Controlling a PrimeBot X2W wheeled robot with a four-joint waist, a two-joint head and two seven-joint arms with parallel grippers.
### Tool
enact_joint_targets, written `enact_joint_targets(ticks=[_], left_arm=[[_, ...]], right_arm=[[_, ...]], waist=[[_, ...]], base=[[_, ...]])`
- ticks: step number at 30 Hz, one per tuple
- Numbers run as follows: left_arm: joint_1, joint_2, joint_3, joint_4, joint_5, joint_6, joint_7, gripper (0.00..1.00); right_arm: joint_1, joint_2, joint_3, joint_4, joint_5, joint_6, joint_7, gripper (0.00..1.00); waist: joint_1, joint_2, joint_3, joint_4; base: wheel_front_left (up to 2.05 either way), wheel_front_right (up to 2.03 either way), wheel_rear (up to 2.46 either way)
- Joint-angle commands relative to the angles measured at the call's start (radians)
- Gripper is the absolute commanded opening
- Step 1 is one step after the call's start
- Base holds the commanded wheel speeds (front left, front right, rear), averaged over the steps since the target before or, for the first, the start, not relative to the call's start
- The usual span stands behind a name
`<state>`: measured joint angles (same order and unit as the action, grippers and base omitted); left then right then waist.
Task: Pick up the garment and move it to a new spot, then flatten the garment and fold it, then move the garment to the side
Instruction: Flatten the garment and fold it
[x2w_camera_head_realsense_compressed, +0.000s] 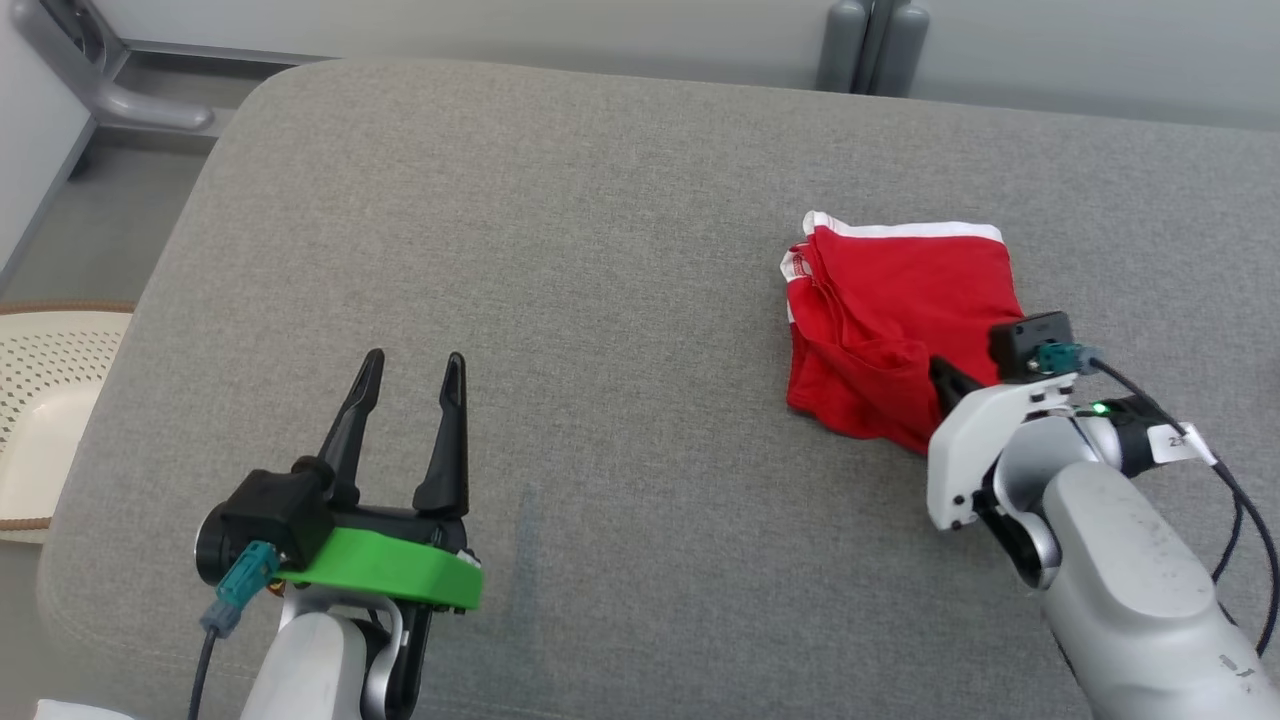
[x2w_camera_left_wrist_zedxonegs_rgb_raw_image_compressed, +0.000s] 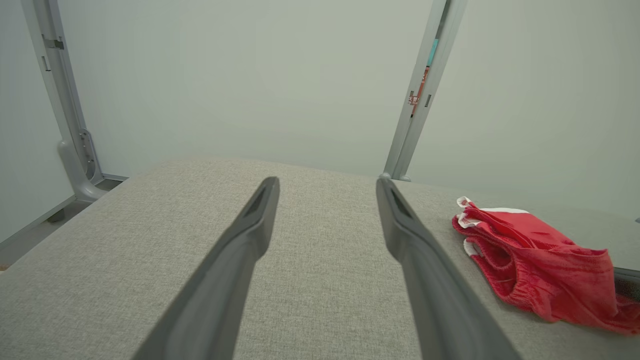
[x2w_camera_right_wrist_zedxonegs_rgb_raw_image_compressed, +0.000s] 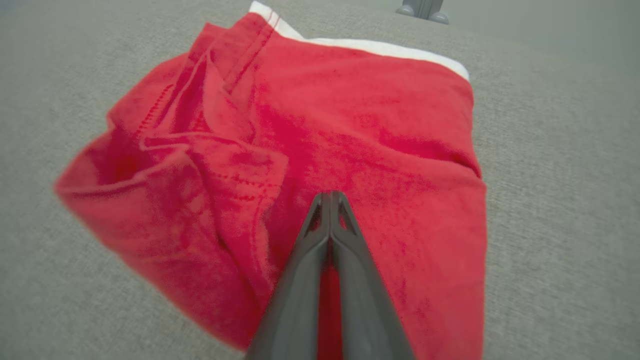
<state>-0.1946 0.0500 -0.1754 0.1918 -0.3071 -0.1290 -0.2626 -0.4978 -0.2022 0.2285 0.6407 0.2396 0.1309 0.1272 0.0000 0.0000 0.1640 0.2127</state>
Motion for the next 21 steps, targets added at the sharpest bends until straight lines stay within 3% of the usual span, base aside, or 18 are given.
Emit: enact_joint_targets(ticks=[1, 12, 18, 19, 20, 21], left_arm=[[-0.015, 0.002, 0.003, 0.002, 0.005, -0.002, -0.002, 1.00], [0.008, 0.002, 0.025, 0.028, 0.021, -0.002, -0.002, 1.00], [0.021, 0.002, 0.060, 0.062, 0.046, -0.002, -0.002, 1.00], [0.023, 0.002, 0.066, 0.067, 0.047, -0.002, -0.002, 1.00], [0.026, 0.002, 0.073, 0.073, 0.051, -0.002, -0.001, 1.00], [0.029, 0.003, 0.080, 0.084, 0.055, -0.002, -0.001, 1.00]], right_arm=[[-0.011, 0.007, 0.036, 0.004, 0.012, -0.001, -0.007, 0.00], [0.045, 0.023, 0.390, -0.093, 0.107, -0.001, -0.025, 0.00], [0.075, 0.015, 0.424, -0.162, 0.147, -0.001, -0.070, 0.00], [0.081, 0.014, 0.410, -0.172, 0.145, -0.001, -0.080, 0.31], [0.090, 0.016, 0.384, -0.185, 0.139, -0.001, -0.091, 1.00], [0.098, 0.017, 0.361, -0.194, 0.137, -0.001, -0.099, 1.00]], waist=[[0.0000, 0.0000, 0.000, 0.000], [0.0000, 0.0000, -0.033, -0.006], [0.0000, 0.0000, -0.065, -0.032], [0.0000, 0.0000, -0.070, -0.037], [0.0000, 0.0000, -0.078, -0.044], [0.0000, 0.0000, -0.085, -0.050]], base=[[0.00, 0.00, 0.00], [0.00, 0.00, 0.00], [0.00, 0.00, 0.00], [0.00, 0.00, 0.00], [0.00, 0.00, 0.00], [0.00, 0.00, 0.00]])
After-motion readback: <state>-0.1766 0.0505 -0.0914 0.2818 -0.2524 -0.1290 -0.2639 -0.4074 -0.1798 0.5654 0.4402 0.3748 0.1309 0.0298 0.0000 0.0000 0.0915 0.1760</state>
